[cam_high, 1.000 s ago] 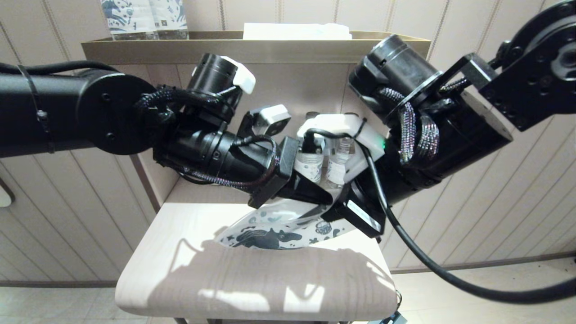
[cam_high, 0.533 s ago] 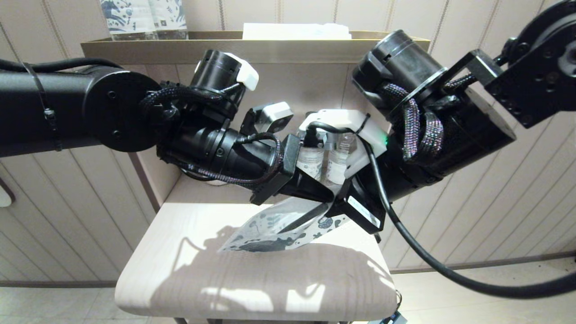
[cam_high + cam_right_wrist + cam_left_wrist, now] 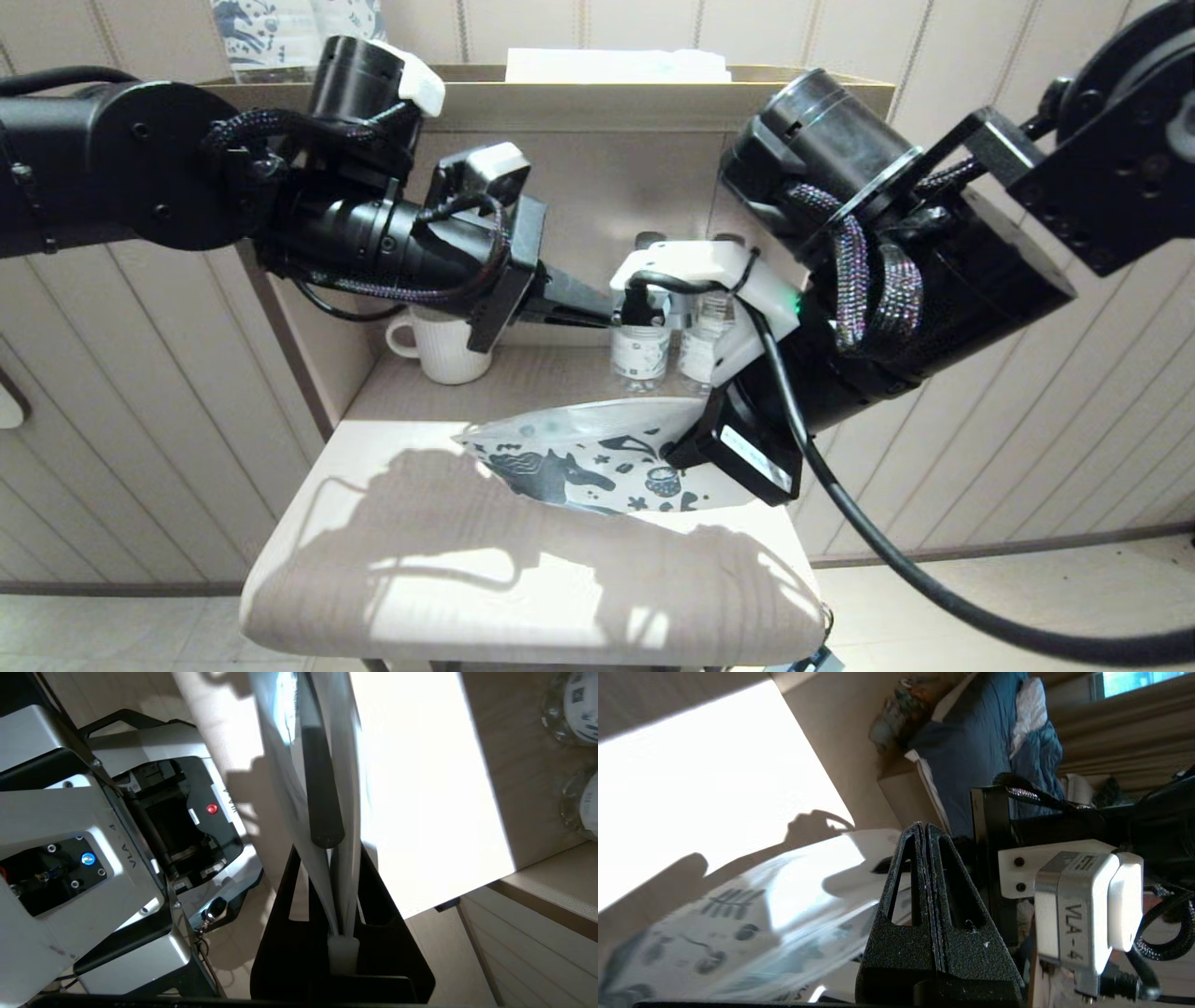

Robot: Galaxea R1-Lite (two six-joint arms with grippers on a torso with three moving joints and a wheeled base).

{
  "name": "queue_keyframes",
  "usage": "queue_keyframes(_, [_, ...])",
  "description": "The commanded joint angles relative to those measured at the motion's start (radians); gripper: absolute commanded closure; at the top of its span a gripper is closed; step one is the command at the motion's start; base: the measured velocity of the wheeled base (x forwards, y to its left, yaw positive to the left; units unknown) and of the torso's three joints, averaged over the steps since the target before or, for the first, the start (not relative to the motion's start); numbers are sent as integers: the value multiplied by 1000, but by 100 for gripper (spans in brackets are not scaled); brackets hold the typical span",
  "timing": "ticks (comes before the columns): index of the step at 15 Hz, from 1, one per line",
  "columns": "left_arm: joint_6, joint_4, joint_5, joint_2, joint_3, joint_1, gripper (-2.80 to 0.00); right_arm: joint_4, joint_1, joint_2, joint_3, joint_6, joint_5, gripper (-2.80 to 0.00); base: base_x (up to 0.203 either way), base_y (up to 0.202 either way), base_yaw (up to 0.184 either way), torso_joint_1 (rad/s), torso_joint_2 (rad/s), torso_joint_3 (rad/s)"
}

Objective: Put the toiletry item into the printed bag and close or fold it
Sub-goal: Hand it to the other hand

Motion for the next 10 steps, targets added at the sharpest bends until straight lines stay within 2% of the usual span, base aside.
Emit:
queue_keyframes(1, [-2,3,-5,-11,-15,32,0,6,-5,-20,8,0,0,0,0,0,0,0,0,0])
queue_keyframes(6, [4,9,4,-10,-37,91,0,5,-46,-157,70,13,18,0,0,0,0,0,0,0])
queue_keyframes(10, [34,16,23,-10,18,111,0,-29,-96,-241,222,58,65,0,0,0,0,0,0,0])
